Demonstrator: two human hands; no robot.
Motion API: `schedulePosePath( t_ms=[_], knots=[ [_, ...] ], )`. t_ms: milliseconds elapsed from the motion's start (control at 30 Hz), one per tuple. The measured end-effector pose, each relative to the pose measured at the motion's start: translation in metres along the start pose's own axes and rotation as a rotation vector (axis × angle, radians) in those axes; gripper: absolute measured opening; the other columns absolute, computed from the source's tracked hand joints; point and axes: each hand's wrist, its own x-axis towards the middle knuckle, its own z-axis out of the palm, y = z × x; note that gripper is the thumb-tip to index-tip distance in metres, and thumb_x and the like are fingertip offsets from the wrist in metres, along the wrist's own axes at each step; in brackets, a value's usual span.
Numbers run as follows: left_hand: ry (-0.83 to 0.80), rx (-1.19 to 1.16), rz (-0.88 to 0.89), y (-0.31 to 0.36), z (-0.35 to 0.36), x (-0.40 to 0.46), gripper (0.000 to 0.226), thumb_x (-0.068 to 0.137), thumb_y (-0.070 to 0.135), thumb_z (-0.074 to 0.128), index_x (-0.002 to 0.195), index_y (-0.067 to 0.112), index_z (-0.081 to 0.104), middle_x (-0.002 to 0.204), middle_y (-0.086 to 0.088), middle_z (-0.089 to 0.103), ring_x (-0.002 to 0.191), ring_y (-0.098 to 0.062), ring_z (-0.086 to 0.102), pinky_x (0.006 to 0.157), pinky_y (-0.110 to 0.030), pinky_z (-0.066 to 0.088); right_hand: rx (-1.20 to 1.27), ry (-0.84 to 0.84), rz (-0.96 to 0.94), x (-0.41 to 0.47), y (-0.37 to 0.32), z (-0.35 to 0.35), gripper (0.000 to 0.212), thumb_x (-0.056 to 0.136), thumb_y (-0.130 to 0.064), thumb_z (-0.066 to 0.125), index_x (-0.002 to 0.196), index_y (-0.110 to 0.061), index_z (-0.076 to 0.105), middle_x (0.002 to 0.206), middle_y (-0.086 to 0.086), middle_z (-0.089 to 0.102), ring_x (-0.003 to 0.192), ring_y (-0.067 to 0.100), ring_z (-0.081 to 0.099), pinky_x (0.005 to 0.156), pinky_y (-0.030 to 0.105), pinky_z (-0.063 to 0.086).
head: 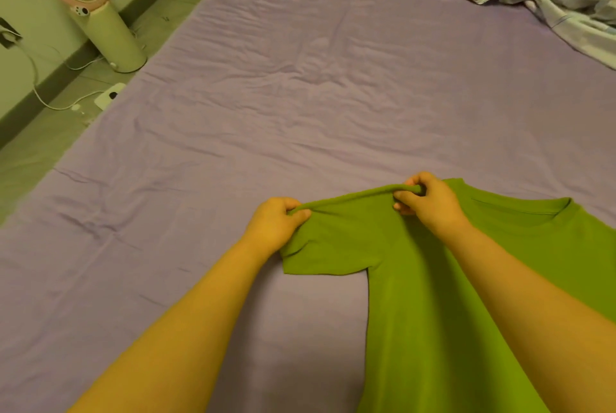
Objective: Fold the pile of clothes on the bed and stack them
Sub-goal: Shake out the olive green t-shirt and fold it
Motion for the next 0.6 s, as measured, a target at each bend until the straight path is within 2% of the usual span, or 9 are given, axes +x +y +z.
schedulePosePath(
  t_ms=[67, 100, 167, 200, 267, 333, 400, 467, 600],
  knots=[
    [0.129, -0.025, -0.053, -0.003, 0.003, 0.003, 0.014, 0.091, 0.024, 0.063, 0.087, 0.011, 0.068, 0.087, -0.014, 0.069, 0.083, -0.025, 0.062, 0.075, -0.036, 0.049, -0.048, -0.028, -0.052, -0.002, -0.002, 0.007, 0.02, 0.09, 0.005, 0.055, 0.106, -0.007, 0.055, 0.101, 0.018, 0.06, 0.077, 0.014, 0.062, 0.074, 0.03, 0.049],
    [0.184, -0.102, -0.102, -0.005, 0.006, 0.003, 0.015, 0.089, 0.027, 0.065, 0.087, 0.012, 0.067, 0.092, -0.014, 0.069, 0.088, -0.027, 0.063, 0.08, -0.038, 0.05, -0.101, -0.055, -0.085, -0.005, -0.002, 0.011, 0.03, 0.091, 0.005, 0.053, 0.12, -0.003, 0.052, 0.118, 0.02, 0.056, 0.095, 0.021, 0.06, 0.086, 0.034, 0.047],
    [0.235, -0.315, -0.23, -0.008, 0.015, -0.001, 0.024, 0.084, 0.034, 0.071, 0.078, 0.014, 0.058, 0.082, -0.009, 0.065, 0.084, -0.027, 0.061, 0.075, -0.037, 0.05, -0.21, -0.032, -0.198, -0.017, 0.0, 0.017, 0.042, 0.092, 0.004, 0.051, 0.134, -0.002, 0.045, 0.142, 0.018, 0.042, 0.125, 0.029, 0.048, 0.107, 0.039, 0.036],
    [0.249, -0.401, -0.274, -0.01, 0.02, -0.004, 0.031, 0.081, 0.037, 0.074, 0.073, 0.013, 0.056, 0.075, -0.007, 0.062, 0.08, -0.025, 0.059, 0.07, -0.036, 0.049, -0.277, 0.032, -0.267, -0.025, 0.005, 0.019, 0.044, 0.092, 0.002, 0.052, 0.135, -0.003, 0.045, 0.147, 0.018, 0.037, 0.133, 0.029, 0.041, 0.111, 0.039, 0.03],
    [0.246, -0.42, -0.332, -0.013, 0.028, -0.011, 0.038, 0.075, 0.041, 0.078, 0.084, 0.008, 0.062, 0.083, -0.009, 0.067, 0.085, -0.027, 0.063, 0.074, -0.039, 0.052, -0.427, 0.187, -0.334, -0.043, 0.017, 0.021, 0.047, 0.091, -0.005, 0.056, 0.137, -0.004, 0.046, 0.149, 0.016, 0.036, 0.138, 0.031, 0.033, 0.113, 0.04, 0.024],
    [0.258, -0.245, -0.382, -0.015, 0.034, -0.015, 0.045, 0.077, 0.038, 0.077, 0.104, 0.005, 0.061, 0.105, -0.014, 0.067, 0.1, -0.033, 0.062, 0.087, -0.045, 0.05, -0.603, 0.237, -0.242, -0.056, 0.03, 0.023, 0.055, 0.093, -0.023, 0.057, 0.143, -0.01, 0.039, 0.154, 0.013, 0.028, 0.143, 0.031, 0.021, 0.115, 0.045, 0.018],
    [0.288, -0.115, -0.371, -0.015, 0.036, -0.015, 0.037, 0.086, 0.029, 0.068, 0.11, 0.003, 0.059, 0.115, -0.019, 0.064, 0.107, -0.037, 0.059, 0.091, -0.045, 0.047, -0.839, 0.114, -0.087, -0.059, 0.041, 0.031, 0.067, 0.094, -0.051, 0.044, 0.151, -0.023, 0.021, 0.16, 0.01, 0.009, 0.147, 0.03, 0.001, 0.116, 0.05, 0.005],
    [0.342, -0.078, -0.317, -0.013, 0.035, -0.015, 0.035, 0.093, 0.024, 0.058, 0.118, 0.0, 0.054, 0.121, -0.024, 0.06, 0.112, -0.04, 0.056, 0.091, -0.044, 0.045, -0.989, 0.015, -0.044, -0.053, 0.045, 0.037, 0.074, 0.09, -0.067, 0.03, 0.151, -0.034, 0.006, 0.16, 0.01, -0.005, 0.146, 0.03, -0.011, 0.114, 0.055, -0.004],
    [0.422, -0.011, -0.207, -0.007, 0.033, -0.025, 0.035, 0.099, 0.025, 0.046, 0.121, -0.003, 0.046, 0.119, -0.028, 0.058, 0.109, -0.042, 0.056, 0.085, -0.044, 0.042, -0.909, 0.106, -0.106, -0.057, 0.045, 0.048, 0.074, 0.087, -0.07, 0.03, 0.15, -0.034, 0.015, 0.16, 0.011, 0.0, 0.147, 0.029, -0.009, 0.114, 0.057, -0.004]
  ],
)
